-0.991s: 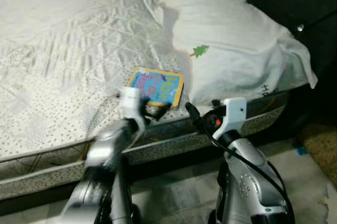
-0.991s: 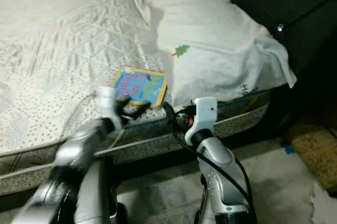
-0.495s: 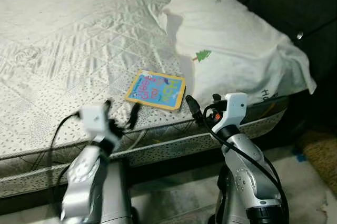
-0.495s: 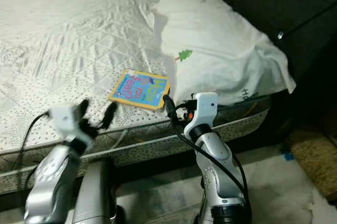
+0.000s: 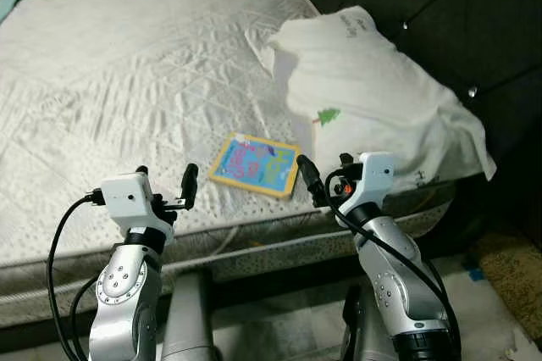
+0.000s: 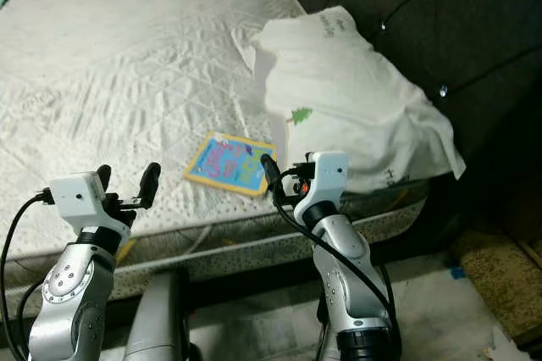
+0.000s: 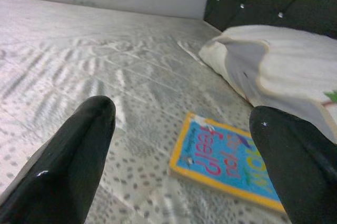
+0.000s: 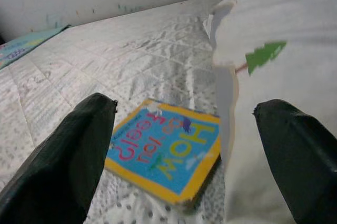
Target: Clean up the room
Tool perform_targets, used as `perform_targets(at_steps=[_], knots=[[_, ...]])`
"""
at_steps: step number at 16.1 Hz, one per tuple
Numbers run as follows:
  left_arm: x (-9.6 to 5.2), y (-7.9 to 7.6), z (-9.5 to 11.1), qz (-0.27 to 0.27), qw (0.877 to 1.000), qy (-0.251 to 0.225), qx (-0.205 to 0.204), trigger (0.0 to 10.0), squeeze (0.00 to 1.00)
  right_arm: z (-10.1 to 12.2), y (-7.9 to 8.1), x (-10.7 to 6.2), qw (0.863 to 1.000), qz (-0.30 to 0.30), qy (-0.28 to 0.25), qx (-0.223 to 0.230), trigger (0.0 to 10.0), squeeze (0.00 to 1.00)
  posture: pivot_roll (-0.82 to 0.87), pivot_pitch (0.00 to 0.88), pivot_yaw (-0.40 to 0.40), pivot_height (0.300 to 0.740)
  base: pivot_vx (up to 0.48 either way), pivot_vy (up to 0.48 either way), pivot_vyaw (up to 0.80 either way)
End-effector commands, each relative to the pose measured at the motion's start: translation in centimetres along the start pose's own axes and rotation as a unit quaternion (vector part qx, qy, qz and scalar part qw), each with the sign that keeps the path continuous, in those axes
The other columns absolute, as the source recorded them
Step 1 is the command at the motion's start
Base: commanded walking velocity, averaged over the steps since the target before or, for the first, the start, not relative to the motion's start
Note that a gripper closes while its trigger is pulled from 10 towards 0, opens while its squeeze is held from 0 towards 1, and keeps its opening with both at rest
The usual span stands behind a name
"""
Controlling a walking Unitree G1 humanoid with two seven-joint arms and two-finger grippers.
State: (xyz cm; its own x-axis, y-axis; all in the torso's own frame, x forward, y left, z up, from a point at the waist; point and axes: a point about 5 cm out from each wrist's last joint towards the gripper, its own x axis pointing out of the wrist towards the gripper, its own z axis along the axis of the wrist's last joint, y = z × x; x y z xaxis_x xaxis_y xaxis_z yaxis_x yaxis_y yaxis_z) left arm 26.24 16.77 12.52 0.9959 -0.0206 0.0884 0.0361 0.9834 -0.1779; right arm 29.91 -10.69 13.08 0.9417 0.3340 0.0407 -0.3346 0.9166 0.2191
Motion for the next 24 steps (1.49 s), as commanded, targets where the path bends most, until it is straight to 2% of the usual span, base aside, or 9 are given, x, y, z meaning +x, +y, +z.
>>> perform_targets(at_steps=[1,7,11,24], knots=[[0.0,-0.5,0.2,-0.002,1.000,-0.007,-0.003,10.0,0.00,0.1,0.0,0.0,1.000,0.000,-0.004,0.004,10.0,0.00,-0.07,0.017,0.014,0.615,0.000,0.000,0.00],[0.5,-0.9,0.2,0.003,1.000,-0.007,-0.010,10.0,0.00,0.2,-0.1,0.2,1.000,-0.001,-0.006,0.003,10.0,0.00,-0.07,0.019,0.014,0.690,0.000,0.000,0.00],[0.8,-0.2,0.1,0.033,0.999,0.005,-0.017,10.0,0.00,0.1,-0.2,0.1,1.000,-0.006,-0.005,0.008,10.0,0.00,-0.06,0.011,0.016,0.740,0.000,0.000,0.00],[1.3,-0.5,-0.1,0.014,0.999,0.008,-0.035,10.0,0.00,-0.2,-0.4,0.4,1.000,-0.010,-0.002,0.005,10.0,0.00,-0.06,0.005,0.011,0.740,0.000,0.037,0.00]])
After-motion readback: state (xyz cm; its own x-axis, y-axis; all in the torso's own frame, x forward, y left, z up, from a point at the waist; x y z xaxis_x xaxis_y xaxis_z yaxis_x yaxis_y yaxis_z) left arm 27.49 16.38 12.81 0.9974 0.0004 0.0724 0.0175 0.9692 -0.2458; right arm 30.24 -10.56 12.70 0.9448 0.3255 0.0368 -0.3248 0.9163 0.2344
